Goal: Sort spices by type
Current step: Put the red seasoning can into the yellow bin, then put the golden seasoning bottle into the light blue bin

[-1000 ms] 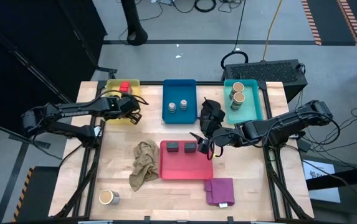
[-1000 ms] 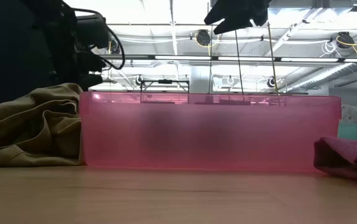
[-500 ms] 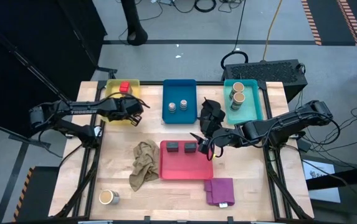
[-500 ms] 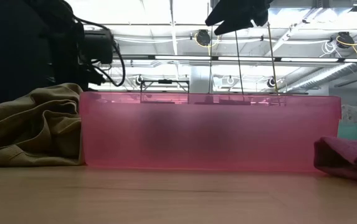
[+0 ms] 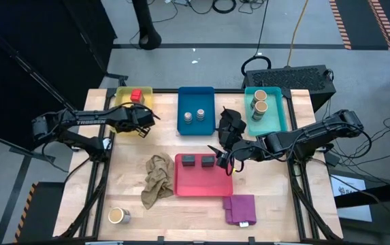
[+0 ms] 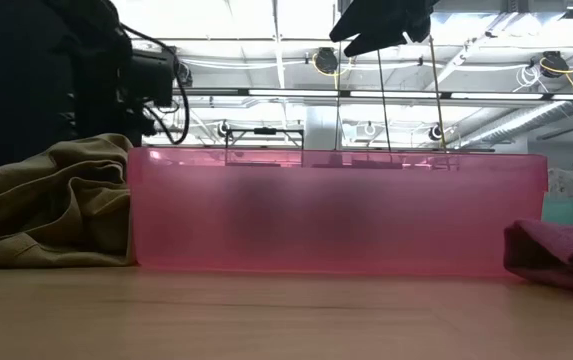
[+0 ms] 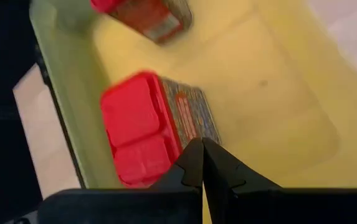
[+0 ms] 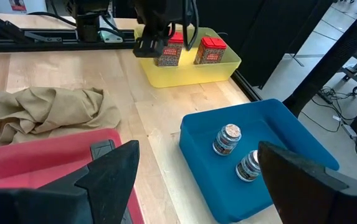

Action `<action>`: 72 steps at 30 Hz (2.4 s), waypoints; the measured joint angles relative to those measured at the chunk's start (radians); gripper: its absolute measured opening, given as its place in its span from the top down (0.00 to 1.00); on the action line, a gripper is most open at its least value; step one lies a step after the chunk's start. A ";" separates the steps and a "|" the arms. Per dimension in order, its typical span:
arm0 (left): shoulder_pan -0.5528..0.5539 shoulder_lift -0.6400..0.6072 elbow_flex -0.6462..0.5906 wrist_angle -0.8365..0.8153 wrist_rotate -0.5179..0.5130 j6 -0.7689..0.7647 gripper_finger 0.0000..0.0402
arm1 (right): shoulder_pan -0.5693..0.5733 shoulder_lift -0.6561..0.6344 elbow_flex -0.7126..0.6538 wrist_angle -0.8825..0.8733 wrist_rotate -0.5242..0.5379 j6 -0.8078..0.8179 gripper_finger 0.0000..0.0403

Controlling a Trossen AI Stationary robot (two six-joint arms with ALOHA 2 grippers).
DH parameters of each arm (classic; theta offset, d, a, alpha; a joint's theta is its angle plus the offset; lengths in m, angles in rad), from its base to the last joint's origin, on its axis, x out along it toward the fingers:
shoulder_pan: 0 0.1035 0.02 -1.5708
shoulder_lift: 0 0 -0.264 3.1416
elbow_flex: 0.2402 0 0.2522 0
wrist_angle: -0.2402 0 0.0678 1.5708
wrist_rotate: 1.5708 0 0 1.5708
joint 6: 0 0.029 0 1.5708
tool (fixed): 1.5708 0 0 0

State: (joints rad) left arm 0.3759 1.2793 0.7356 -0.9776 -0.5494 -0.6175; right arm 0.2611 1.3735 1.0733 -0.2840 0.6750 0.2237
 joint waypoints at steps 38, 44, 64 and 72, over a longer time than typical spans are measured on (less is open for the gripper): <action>0.086 0.009 -0.010 0.057 -0.097 -0.030 0.99 | 0.000 0.000 0.000 -0.006 0.000 0.004 0.23; 0.051 -0.012 0.024 0.023 -0.088 -0.030 0.99 | 0.000 0.000 0.000 -0.007 0.001 0.002 0.23; -0.404 -0.125 0.146 -0.113 -0.134 -0.298 0.99 | -0.003 0.000 0.000 -0.010 0.001 0.004 0.23; -0.648 -0.125 0.147 -0.084 -0.078 -0.486 0.99 | -0.003 0.000 0.000 -0.013 0.001 0.019 0.23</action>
State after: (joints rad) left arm -0.2717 1.1545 0.8822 -1.0620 -0.6273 -1.1033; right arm 0.2584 1.3735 1.0733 -0.2970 0.6758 0.2424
